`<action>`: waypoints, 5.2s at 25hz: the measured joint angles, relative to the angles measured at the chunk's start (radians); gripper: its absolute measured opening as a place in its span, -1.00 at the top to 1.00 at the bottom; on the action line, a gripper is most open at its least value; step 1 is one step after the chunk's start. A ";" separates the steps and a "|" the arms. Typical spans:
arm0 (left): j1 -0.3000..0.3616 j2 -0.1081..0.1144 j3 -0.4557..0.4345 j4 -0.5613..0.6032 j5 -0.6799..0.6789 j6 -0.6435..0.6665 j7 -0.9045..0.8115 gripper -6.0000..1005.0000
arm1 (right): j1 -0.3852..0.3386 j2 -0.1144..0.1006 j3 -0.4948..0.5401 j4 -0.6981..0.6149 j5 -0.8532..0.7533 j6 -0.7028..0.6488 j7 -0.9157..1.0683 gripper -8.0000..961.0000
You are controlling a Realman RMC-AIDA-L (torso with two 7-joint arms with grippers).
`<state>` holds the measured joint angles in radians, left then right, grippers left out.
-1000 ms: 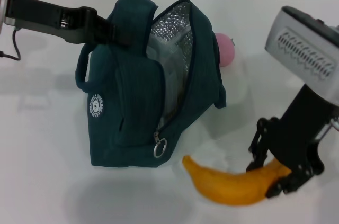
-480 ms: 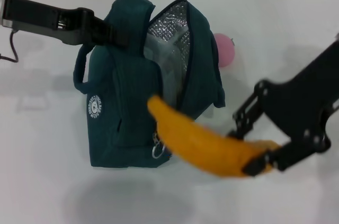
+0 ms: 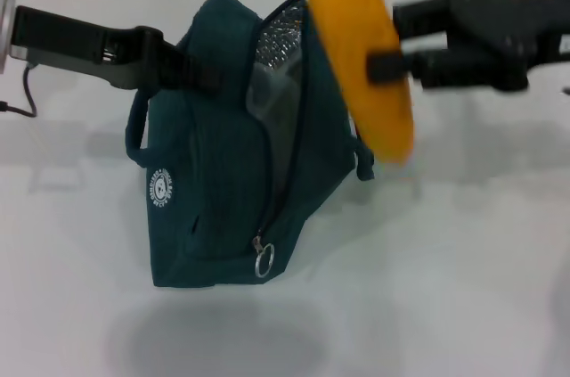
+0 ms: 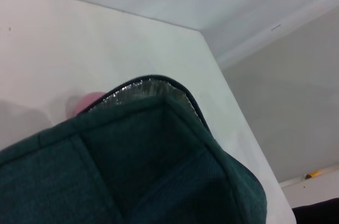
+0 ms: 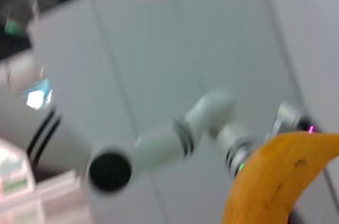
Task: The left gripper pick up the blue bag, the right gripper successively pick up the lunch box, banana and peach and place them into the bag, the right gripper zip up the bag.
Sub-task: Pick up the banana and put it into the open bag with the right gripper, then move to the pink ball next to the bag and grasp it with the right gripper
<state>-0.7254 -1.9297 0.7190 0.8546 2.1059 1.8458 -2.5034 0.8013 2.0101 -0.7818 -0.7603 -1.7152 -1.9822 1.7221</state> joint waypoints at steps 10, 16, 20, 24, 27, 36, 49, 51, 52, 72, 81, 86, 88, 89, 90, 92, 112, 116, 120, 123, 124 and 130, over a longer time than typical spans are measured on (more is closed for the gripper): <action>-0.022 0.006 0.000 -0.013 -0.001 -0.001 0.009 0.92 | 0.014 0.012 -0.033 0.317 0.282 0.192 -0.150 -0.07; -0.028 0.006 0.000 -0.016 0.001 -0.001 0.022 0.92 | 0.062 0.018 -0.123 0.445 0.339 0.282 -0.234 -0.09; -0.032 0.005 0.000 -0.016 0.002 -0.002 0.031 0.92 | 0.076 0.018 -0.222 0.495 0.391 0.344 -0.287 -0.11; -0.030 0.006 0.000 -0.016 0.002 -0.006 0.033 0.92 | 0.069 0.018 -0.350 0.502 0.462 0.395 -0.319 -0.12; -0.027 0.007 0.000 -0.016 0.002 -0.007 0.034 0.92 | 0.055 0.018 -0.431 0.497 0.514 0.418 -0.337 -0.14; -0.026 0.006 0.000 -0.016 0.002 -0.008 0.035 0.92 | 0.030 0.018 -0.492 0.480 0.542 0.442 -0.357 -0.18; -0.027 0.005 0.000 -0.016 0.001 -0.008 0.035 0.92 | 0.007 0.018 -0.515 0.461 0.540 0.439 -0.365 -0.38; -0.027 0.005 0.000 -0.015 0.001 -0.008 0.035 0.92 | -0.003 0.018 -0.512 0.455 0.542 0.437 -0.366 -0.54; -0.027 0.005 0.000 -0.015 0.001 -0.008 0.035 0.92 | -0.013 0.018 -0.510 0.444 0.547 0.436 -0.366 -0.62; -0.012 0.002 0.000 -0.017 0.002 -0.017 0.035 0.92 | -0.210 0.007 -0.409 0.200 0.401 1.051 -0.366 -0.80; -0.018 0.001 0.000 -0.017 0.002 -0.020 0.043 0.92 | -0.027 0.016 -0.507 0.380 0.357 1.181 -0.366 -0.79; -0.030 0.002 0.000 -0.017 0.002 -0.020 0.045 0.92 | 0.000 0.017 -0.527 0.415 0.365 1.186 -0.354 -0.77; -0.031 0.001 0.000 -0.017 0.002 -0.020 0.045 0.92 | 0.024 0.017 -0.528 0.452 0.369 1.189 -0.354 -0.76; -0.031 0.001 0.000 -0.017 0.002 -0.020 0.045 0.92 | 0.029 0.017 -0.528 0.460 0.369 1.189 -0.354 -0.76; -0.031 0.001 0.000 -0.017 0.002 -0.020 0.046 0.92 | 0.034 0.017 -0.528 0.470 0.370 1.190 -0.354 -0.76; -0.031 0.000 0.000 -0.017 0.002 -0.020 0.046 0.92 | 0.035 0.018 -0.528 0.475 0.370 1.192 -0.353 -0.75; -0.032 0.000 0.000 -0.017 0.002 -0.020 0.046 0.92 | 0.024 0.018 -0.579 0.469 0.367 1.243 -0.352 -0.30; -0.031 0.003 0.000 -0.017 0.002 -0.020 0.046 0.92 | 0.026 0.018 -0.582 0.466 0.363 1.232 -0.352 -0.12; -0.033 0.003 0.000 -0.017 0.002 -0.019 0.046 0.92 | 0.025 0.018 -0.583 0.465 0.362 1.230 -0.353 0.05; -0.031 0.005 0.000 -0.017 0.002 -0.019 0.046 0.92 | 0.024 0.018 -0.583 0.465 0.362 1.224 -0.355 0.19; -0.030 0.005 0.000 -0.017 0.002 -0.019 0.046 0.92 | 0.023 0.018 -0.583 0.464 0.362 1.223 -0.355 0.27; -0.028 0.006 0.000 -0.017 0.002 -0.019 0.046 0.92 | 0.021 0.016 -0.583 0.464 0.366 1.210 -0.357 0.69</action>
<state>-0.7538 -1.9234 0.7194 0.8375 2.1076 1.8270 -2.4575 0.8221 2.0258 -1.3653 -0.2968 -1.3495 -0.7722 1.3650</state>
